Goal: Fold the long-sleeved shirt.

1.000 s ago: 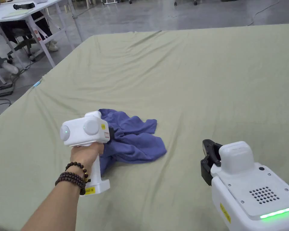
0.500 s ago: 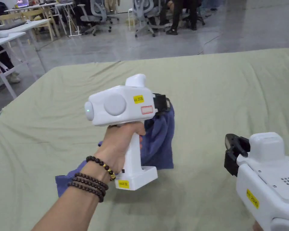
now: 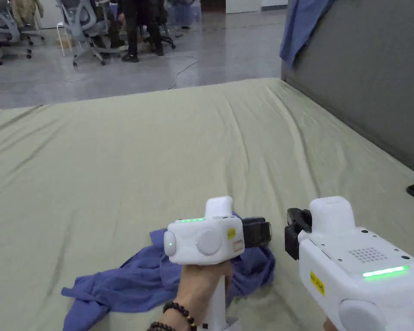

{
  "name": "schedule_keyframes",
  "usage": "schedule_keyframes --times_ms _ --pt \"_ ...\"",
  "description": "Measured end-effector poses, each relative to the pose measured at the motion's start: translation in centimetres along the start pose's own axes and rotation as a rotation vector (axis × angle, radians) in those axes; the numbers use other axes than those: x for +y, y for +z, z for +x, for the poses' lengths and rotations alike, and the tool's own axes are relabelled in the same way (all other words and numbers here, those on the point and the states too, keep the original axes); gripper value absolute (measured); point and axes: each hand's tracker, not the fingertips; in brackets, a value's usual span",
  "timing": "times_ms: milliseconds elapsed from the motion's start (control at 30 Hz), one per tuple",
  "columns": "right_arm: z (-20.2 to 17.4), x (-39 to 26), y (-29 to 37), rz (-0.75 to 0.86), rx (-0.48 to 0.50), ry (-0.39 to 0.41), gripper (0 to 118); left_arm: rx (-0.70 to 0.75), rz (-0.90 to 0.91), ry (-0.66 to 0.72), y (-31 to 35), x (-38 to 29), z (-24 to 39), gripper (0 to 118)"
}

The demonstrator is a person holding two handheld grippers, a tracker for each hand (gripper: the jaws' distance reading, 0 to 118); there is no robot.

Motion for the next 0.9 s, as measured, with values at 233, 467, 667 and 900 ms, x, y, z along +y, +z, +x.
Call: schedule_keyframes --times_ms 233,467,667,900 --pt "-2.7 0.7 0.6 0.048 0.044 0.014 0 0.376 0.401 -0.145 16.2 -3.1 -1.1 112" --pt "-5.1 -0.5 2.7 0.041 0.018 0.055 0 0.548 0.423 -0.044 26.8 -11.8 -3.4 20" --pt "-5.0 -1.1 3.7 0.027 0.021 0.045 0 0.547 0.402 -0.033 28.5 -13.8 -4.2 0" --pt "-3.8 -1.5 3.9 0.007 0.018 0.021 0 0.441 0.182 0.074 23.4 -8.5 -9.0 118"
